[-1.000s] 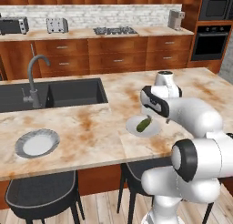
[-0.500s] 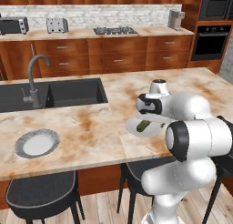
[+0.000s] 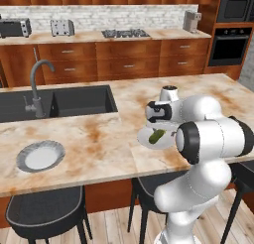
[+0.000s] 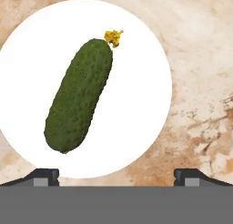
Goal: Transport the fish and cucumber to the fridge. Place the fish on the rack containing meat and place the cucumber on the rack containing the vegetable, ensuring meats and vegetables are on different racks.
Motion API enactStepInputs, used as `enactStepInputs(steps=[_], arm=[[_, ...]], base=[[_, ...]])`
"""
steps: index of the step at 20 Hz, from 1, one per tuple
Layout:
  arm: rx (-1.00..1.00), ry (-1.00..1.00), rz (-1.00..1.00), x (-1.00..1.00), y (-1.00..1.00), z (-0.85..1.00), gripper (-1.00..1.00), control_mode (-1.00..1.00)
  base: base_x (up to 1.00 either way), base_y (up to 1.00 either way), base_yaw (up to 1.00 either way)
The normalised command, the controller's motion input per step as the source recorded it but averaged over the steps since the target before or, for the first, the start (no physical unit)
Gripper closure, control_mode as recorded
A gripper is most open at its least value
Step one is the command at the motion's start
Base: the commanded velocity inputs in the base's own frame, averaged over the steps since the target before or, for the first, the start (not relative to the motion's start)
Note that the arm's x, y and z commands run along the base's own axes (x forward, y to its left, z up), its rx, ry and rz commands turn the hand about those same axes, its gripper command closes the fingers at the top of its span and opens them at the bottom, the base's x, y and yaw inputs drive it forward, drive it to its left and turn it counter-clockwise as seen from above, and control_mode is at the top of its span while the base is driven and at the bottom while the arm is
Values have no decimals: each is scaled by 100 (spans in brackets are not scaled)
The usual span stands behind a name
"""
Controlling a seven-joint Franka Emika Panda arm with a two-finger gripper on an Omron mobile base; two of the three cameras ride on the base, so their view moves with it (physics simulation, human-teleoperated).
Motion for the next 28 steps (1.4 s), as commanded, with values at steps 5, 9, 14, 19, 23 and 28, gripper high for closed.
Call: enactStepInputs(steps=[5, 9, 14, 19, 23, 28], arm=[[0, -9, 0, 26, 2, -24, -100, -100], [0, -11, 0, 17, 0, -14, -100, -100], [0, -1, 0, 19, 0, -29, -100, -100], [0, 0, 0, 20, 1, -28, -100, -100], [0, 0, 0, 29, 1, -14, -100, -100], [0, 0, 0, 18, 2, -18, -100, -100]], base=[[0, 0, 0], [0, 0, 0], [0, 0, 0], [0, 0, 0], [0, 0, 0], [0, 0, 0]])
